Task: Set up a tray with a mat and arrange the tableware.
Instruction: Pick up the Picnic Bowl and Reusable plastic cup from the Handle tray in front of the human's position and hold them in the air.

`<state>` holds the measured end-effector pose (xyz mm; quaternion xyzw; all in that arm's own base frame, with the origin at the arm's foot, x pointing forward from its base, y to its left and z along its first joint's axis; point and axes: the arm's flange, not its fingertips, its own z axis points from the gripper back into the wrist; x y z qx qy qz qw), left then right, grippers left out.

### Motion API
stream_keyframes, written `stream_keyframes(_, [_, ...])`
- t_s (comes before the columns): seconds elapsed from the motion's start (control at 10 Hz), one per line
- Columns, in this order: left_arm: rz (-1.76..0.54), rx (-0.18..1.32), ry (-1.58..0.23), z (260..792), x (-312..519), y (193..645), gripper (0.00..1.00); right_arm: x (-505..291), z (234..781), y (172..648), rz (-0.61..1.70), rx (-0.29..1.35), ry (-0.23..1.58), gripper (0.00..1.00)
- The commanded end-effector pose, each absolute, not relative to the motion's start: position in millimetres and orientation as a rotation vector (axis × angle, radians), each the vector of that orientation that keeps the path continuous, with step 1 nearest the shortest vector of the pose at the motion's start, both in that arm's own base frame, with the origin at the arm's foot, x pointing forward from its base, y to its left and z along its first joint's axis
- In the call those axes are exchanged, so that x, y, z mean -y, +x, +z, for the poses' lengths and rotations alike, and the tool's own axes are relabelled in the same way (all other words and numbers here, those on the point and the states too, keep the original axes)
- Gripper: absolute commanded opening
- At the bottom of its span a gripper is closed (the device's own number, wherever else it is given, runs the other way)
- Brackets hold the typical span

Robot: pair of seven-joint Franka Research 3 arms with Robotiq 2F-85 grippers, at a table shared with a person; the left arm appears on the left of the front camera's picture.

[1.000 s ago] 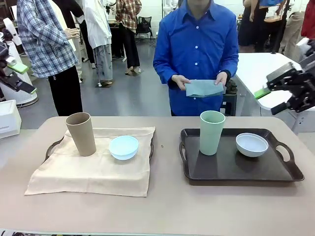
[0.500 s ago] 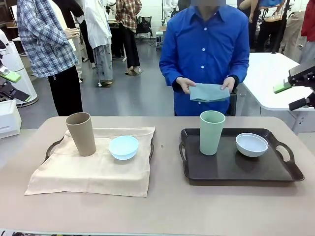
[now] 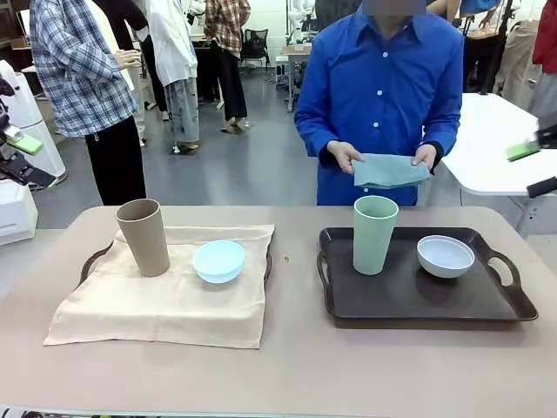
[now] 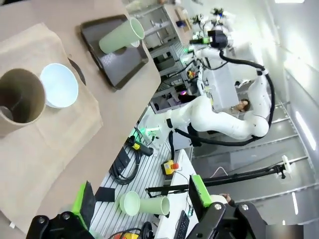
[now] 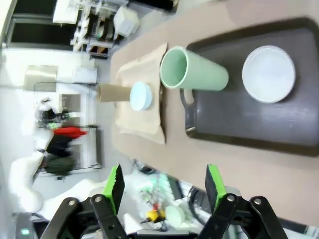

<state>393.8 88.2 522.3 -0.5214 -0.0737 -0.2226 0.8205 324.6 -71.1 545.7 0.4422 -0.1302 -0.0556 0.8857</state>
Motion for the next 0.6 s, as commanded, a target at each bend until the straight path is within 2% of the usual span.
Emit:
stream_keyframes(0.0, [-0.406, 0.187, -1.145, 507.6, -102.6, 385.6, 1.0, 127.1, 559.3, 327.8, -0.127, 0.191, 0.969, 0.85])
stream_keyframes(0.2, [-0.316, 0.235, -1.235, 503.6, -126.4, 384.9, 1.0, 156.2, 554.7, 324.2, -0.115, 0.139, 0.984, 0.85])
stream_keyframes(0.5, [-0.214, 0.38, -1.241, 506.2, -142.3, 392.5, 1.0, 161.9, 532.6, 325.6, -0.154, 0.111, 1.016, 0.85])
